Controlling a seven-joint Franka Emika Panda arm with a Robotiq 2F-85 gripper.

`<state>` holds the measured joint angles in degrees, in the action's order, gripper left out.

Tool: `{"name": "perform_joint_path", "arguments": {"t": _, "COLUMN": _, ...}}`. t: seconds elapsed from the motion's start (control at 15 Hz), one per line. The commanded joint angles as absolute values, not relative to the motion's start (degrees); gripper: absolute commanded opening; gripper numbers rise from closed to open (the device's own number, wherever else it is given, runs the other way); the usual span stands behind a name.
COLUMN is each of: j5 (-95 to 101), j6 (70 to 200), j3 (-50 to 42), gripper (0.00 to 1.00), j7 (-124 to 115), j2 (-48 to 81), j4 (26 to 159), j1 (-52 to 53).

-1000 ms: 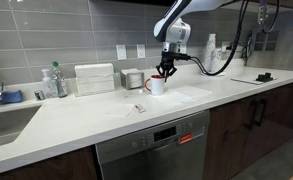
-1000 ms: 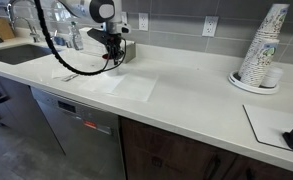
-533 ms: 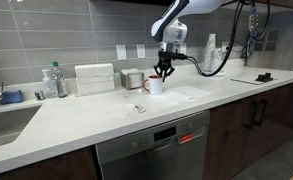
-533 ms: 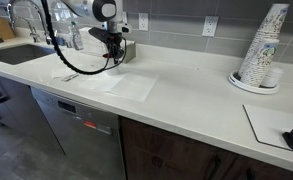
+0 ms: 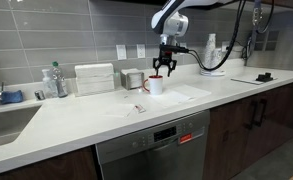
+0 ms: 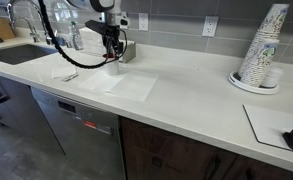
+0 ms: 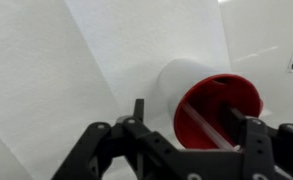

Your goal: Move the cup to the left

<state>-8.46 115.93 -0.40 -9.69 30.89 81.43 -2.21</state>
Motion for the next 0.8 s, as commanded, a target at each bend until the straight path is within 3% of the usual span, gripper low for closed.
{"name": "perform_joint_path", "arguments": {"t": 0.0, "j5": -13.11, "j6": 109.31, "j3": -0.31, "gripper": 1.00, "j7": -6.88, "j2": 27.01, "j4": 83.84, "j1": -6.17}}
{"name": "perform_joint_path", "arguments": {"t": 0.33, "j5": -17.70, "j6": 92.21, "j3": -3.69, "gripper": 1.00, "j7": -9.51, "j2": 29.93, "j4": 77.93, "j1": -12.30}}
{"name": "perform_joint_path", "arguments": {"t": 0.73, "j5": -16.14, "j6": 92.57, "j3": -5.41, "gripper": 1.00, "j7": -10.74, "j2": 28.95, "j4": 79.11, "j1": -12.50}}
